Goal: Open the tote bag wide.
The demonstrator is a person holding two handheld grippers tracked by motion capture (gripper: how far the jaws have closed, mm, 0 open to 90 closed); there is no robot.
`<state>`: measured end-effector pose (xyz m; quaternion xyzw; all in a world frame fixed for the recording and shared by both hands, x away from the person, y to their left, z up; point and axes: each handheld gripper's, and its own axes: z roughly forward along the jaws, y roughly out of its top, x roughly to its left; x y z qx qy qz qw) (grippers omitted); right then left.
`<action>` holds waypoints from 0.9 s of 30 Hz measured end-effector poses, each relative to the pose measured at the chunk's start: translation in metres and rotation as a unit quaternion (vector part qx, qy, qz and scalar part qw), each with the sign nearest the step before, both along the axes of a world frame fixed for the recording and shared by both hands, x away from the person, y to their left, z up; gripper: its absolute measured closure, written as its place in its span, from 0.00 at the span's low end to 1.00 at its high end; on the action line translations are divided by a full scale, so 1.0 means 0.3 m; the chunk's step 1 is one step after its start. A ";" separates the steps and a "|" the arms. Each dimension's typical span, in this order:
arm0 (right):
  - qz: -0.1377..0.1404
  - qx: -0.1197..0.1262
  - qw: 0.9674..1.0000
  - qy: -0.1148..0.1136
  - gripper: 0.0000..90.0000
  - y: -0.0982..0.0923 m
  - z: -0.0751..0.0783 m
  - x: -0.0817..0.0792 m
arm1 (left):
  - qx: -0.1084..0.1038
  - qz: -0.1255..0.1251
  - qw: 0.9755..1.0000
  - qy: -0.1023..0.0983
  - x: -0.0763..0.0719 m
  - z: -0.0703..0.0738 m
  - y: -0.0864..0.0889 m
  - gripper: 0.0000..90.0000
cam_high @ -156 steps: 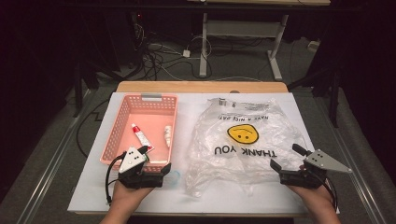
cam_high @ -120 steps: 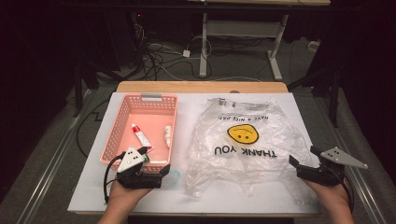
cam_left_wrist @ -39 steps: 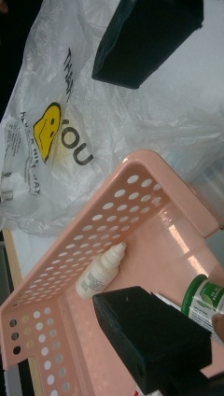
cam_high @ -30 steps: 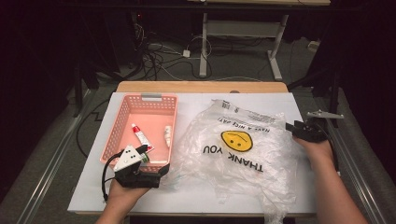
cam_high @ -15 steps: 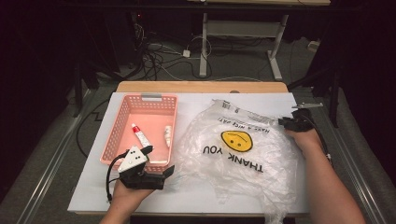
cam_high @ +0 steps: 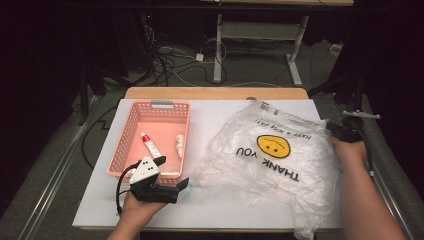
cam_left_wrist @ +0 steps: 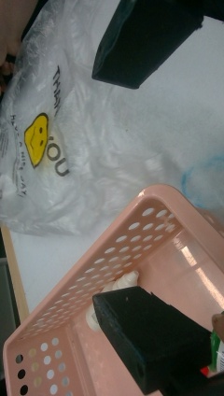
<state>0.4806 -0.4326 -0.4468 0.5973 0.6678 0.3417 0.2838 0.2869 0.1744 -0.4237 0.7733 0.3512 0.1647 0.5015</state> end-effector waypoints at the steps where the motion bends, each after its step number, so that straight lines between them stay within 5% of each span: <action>1: -0.013 -0.001 1.000 -0.006 1.00 -0.031 0.002 -0.017 | 0.000 0.000 1.000 0.000 0.000 0.000 0.000 0.00; 3: -0.027 0.003 1.000 -0.007 1.00 -0.058 0.003 -0.037 | 0.000 -0.001 1.000 0.000 0.001 0.001 -0.002 0.00; 6: -0.057 0.004 0.998 -0.010 1.00 -0.124 -0.012 -0.143 | -0.001 -0.002 1.000 -0.001 0.001 0.004 -0.006 0.00; 10: -0.044 0.003 0.999 -0.015 1.00 -0.121 -0.021 -0.229 | -0.002 -0.009 1.000 0.001 0.001 0.003 -0.016 0.00; 11: -0.029 -0.003 0.999 -0.022 1.00 -0.093 -0.021 -0.284 | 0.002 -0.012 1.000 -0.001 -0.001 0.003 -0.020 0.00; 12: -0.029 -0.003 0.999 -0.022 1.00 -0.093 -0.021 -0.284 | 0.005 -0.015 1.000 -0.003 -0.003 0.003 -0.024 0.00; 13: -0.007 0.000 1.000 -0.029 0.92 -0.059 -0.015 -0.337 | 0.006 -0.017 1.000 -0.001 -0.006 -0.001 -0.028 0.00; 19: 0.032 -0.008 0.998 -0.053 0.67 -0.007 0.057 -0.425 | 0.001 -0.022 1.000 0.000 -0.010 0.002 -0.028 0.00; 20: 0.055 -0.006 0.996 -0.070 0.65 0.024 0.110 -0.464 | 0.000 -0.023 1.000 0.000 -0.009 0.004 -0.027 0.00; 23: 0.090 -0.007 0.993 -0.079 0.64 0.077 0.149 -0.501 | -0.002 -0.024 1.000 -0.001 -0.003 0.005 -0.028 0.00; 24: 0.126 -0.004 0.988 -0.087 0.63 0.147 0.168 -0.538 | -0.002 -0.024 1.000 0.000 -0.001 0.005 -0.029 0.00; 27: 0.174 -0.004 0.981 -0.084 0.61 0.267 0.160 -0.579 | -0.002 -0.024 1.000 0.005 0.005 -0.001 -0.033 0.00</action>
